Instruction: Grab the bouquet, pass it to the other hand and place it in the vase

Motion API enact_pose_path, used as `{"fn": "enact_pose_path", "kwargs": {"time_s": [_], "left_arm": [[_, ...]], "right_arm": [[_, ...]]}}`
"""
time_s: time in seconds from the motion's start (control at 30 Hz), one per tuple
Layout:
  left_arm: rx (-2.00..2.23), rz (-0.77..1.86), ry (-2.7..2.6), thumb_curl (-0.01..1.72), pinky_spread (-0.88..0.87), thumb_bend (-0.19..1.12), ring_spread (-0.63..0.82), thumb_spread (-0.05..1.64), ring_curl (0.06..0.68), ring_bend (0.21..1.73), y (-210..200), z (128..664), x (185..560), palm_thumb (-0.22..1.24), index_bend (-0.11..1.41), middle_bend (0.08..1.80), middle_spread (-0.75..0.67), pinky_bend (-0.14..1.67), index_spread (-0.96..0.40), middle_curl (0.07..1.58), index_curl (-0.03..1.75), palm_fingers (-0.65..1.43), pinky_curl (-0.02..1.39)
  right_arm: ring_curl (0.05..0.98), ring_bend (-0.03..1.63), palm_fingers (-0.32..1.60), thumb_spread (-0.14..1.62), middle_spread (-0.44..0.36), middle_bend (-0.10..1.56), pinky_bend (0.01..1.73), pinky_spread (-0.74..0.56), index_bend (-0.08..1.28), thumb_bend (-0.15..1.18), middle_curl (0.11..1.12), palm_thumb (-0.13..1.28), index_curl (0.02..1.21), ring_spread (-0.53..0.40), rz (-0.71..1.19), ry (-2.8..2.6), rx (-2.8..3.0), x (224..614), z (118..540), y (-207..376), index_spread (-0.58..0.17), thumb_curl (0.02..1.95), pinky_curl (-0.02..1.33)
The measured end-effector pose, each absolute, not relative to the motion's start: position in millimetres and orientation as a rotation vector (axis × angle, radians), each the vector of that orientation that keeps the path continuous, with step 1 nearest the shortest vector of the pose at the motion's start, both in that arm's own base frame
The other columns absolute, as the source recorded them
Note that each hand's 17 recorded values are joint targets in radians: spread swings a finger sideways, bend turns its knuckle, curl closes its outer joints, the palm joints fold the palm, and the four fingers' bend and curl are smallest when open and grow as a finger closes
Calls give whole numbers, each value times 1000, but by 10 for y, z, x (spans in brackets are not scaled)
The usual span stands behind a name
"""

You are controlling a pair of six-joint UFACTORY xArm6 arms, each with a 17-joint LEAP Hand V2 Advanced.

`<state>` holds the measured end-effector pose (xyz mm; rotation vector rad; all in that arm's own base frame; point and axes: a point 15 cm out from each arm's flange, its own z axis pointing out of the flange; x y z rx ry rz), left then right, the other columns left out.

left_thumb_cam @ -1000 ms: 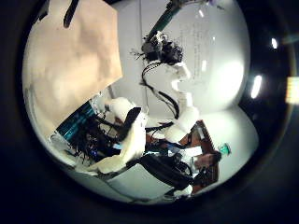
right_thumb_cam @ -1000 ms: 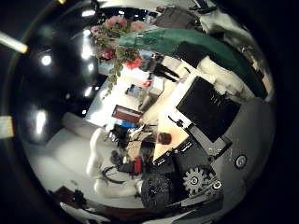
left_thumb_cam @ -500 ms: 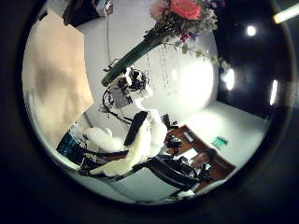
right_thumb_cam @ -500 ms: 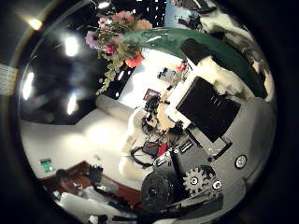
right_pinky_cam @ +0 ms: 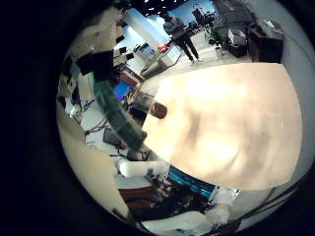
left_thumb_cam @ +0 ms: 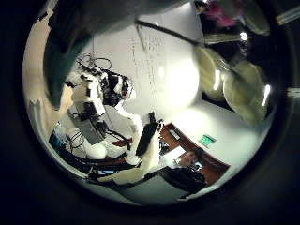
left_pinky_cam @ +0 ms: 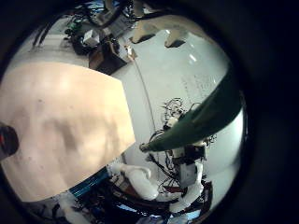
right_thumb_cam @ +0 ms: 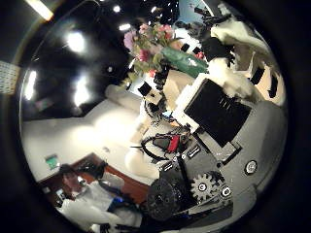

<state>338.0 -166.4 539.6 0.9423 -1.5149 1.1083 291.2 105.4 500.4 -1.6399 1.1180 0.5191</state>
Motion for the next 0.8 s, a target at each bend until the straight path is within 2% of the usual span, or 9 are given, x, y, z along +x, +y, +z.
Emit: {"fn": "enact_pose_path", "kwargs": {"time_s": [0.07,0.13,0.17,0.2,0.27,0.37,0.47,0.63,0.8], "left_arm": [[888,1101,-1489,377,585,45,526,1013,202,592,-1791,5453,3354,484,150,366,314,489,186,393,282,330,161],[851,1081,-1445,412,404,97,291,1022,169,583,-1909,5480,3358,630,218,693,149,469,70,455,299,779,116],[833,1077,-1415,430,227,123,123,1034,190,656,-1960,5501,3376,695,227,770,75,588,16,488,309,1059,139],[816,1086,-1384,449,71,145,-15,1044,237,791,-1985,5528,3400,750,211,796,14,682,-32,520,314,1214,166],[781,1132,-1292,486,-129,183,-175,1065,344,1044,-1998,5611,3482,840,238,826,-71,892,-112,623,346,1296,256],[795,1179,-1195,529,-299,207,-295,1083,446,1252,-1936,5563,3617,918,353,848,-179,1168,-228,715,409,1243,368],[863,1222,-1194,580,-377,247,-351,1110,506,1363,-1769,5435,3719,990,487,914,-273,1333,-339,788,488,1191,444],[886,1256,-1218,656,-430,283,-389,1142,564,1463,-1743,5468,3714,1047,646,1003,-376,1464,-482,892,629,1083,513],[893,1253,-1268,717,-446,287,-399,1158,597,1512,-1754,5498,3664,1054,702,1053,-439,1518,-578,973,762,1012,549]], "right_arm": [[642,1464,1168,822,-98,1400,1272,-200,1241,-2,668,1142,719,-170,516,1121,-1639,2939,4980,1074,-192,1294,790],[642,1464,1168,823,-98,1400,1268,-201,1242,-3,667,1142,718,-170,523,1116,-1644,2955,4958,1131,-192,1300,797],[641,1464,1168,823,-98,1400,1265,-198,1242,-3,667,1141,717,-170,527,1115,-1646,2964,4941,1165,-192,1304,802],[641,1464,1168,823,-98,1400,1261,-196,1243,-3,666,1141,716,-170,540,1113,-1649,2965,4905,1217,-192,1310,809],[641,1464,1169,823,-98,1401,1256,-195,1243,-3,665,1140,714,-170,566,1114,-1649,2952,4828,1268,-192,1315,816],[641,1463,1169,824,-98,1401,1248,-194,1245,-3,664,1138,712,-170,570,1123,-1647,2935,4776,1261,-192,1325,829],[641,1463,1169,824,-98,1401,1240,-194,1246,-3,663,1137,710,-170,552,1120,-1660,2895,4796,1272,-191,1334,842],[641,1463,1170,827,-98,1402,1228,-194,1247,-7,662,1128,707,-170,540,1125,-1660,2886,4798,1238,-191,1342,861],[641,1462,1171,823,-98,1402,1217,-195,1248,-6,661,1124,705,-171,529,1129,-1657,2897,4797,1204,-191,1347,879]]}}
